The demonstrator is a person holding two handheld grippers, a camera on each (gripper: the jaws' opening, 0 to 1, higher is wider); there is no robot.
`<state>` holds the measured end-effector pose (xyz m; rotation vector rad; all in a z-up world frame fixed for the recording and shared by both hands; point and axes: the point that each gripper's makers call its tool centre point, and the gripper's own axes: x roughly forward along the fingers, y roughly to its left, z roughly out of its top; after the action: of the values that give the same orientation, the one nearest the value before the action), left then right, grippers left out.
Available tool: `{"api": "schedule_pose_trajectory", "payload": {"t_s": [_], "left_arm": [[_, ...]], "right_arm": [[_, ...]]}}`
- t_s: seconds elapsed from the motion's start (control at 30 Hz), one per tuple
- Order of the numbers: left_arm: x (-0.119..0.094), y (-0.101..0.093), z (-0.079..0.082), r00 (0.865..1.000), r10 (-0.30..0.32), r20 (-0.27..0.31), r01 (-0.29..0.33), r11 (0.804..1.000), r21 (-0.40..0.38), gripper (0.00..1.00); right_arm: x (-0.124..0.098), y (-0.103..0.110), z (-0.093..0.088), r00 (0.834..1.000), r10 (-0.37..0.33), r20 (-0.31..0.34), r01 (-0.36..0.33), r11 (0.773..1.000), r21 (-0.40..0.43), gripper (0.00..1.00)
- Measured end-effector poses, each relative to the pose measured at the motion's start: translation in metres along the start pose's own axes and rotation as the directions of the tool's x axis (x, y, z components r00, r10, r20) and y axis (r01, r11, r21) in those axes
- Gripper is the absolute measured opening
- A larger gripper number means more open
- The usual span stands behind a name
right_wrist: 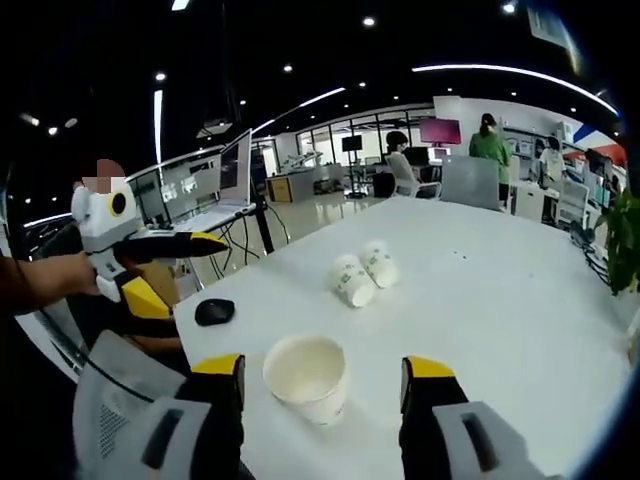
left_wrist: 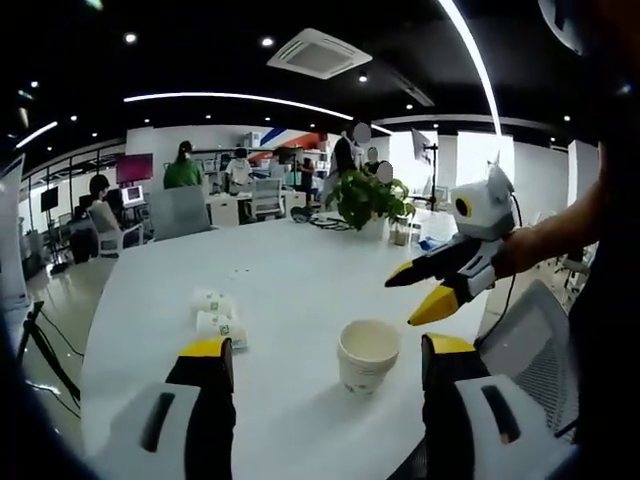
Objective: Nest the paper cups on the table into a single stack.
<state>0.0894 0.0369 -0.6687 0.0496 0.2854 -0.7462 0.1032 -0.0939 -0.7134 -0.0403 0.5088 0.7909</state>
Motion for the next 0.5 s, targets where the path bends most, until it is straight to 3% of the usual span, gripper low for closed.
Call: {"api": "schedule_pose_trajectory", "payload": {"t_s": [0.5], "left_arm": [[0.010,0.005,0.006,1.000,-0.011,-0.003,0.011,1.000,-0.010,0.75]], "right_arm": [[-0.026,-0.010,-0.013,1.000,-0.025,-0.002,0.025,1.000,-0.009,0.77]]}}
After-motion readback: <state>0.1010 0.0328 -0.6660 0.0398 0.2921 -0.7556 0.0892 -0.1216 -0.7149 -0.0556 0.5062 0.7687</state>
